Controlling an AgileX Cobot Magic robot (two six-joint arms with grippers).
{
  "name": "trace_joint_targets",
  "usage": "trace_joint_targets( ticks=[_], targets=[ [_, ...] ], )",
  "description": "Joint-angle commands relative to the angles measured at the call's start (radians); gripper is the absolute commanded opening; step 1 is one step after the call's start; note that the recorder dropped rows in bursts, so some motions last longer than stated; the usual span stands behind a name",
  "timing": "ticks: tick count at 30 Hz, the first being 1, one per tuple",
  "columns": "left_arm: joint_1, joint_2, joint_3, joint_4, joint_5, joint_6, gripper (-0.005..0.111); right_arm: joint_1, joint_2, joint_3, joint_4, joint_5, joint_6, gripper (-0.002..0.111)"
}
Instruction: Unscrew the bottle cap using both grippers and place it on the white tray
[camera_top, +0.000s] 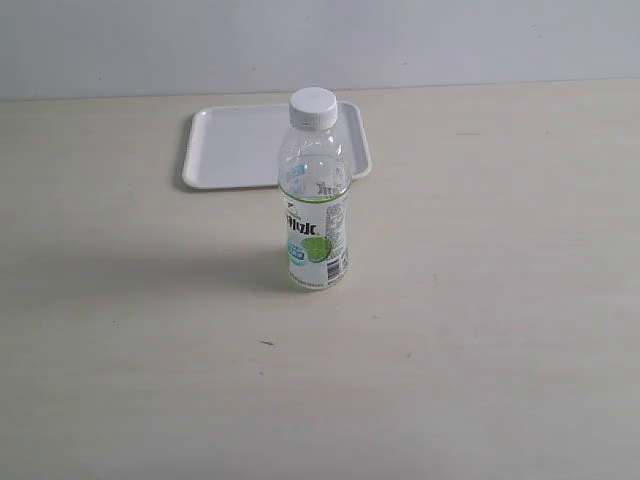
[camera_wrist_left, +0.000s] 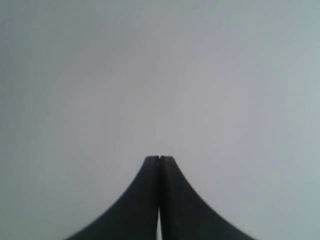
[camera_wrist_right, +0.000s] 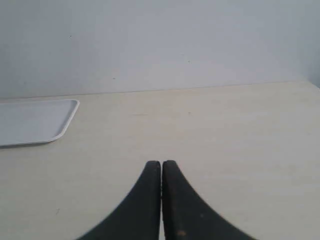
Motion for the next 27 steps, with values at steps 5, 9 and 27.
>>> trace_joint_targets(
  ticks=[5, 9, 27],
  targets=[
    [0.003, 0.107, -0.115, -0.002, -0.266, 0.035, 0.0, -0.005, -0.006, 0.005, -0.001, -0.006, 0.0, 0.002],
    [0.003, 0.477, -0.273, 0.087, -0.262, 0.082, 0.0, -0.005, -0.006, 0.005, -0.001, -0.006, 0.0, 0.002],
    [-0.024, 1.823, -0.502, 0.798, -0.825, 0.105, 0.095, -0.005, -0.006, 0.005, -0.001, -0.006, 0.0, 0.002]
  ],
)
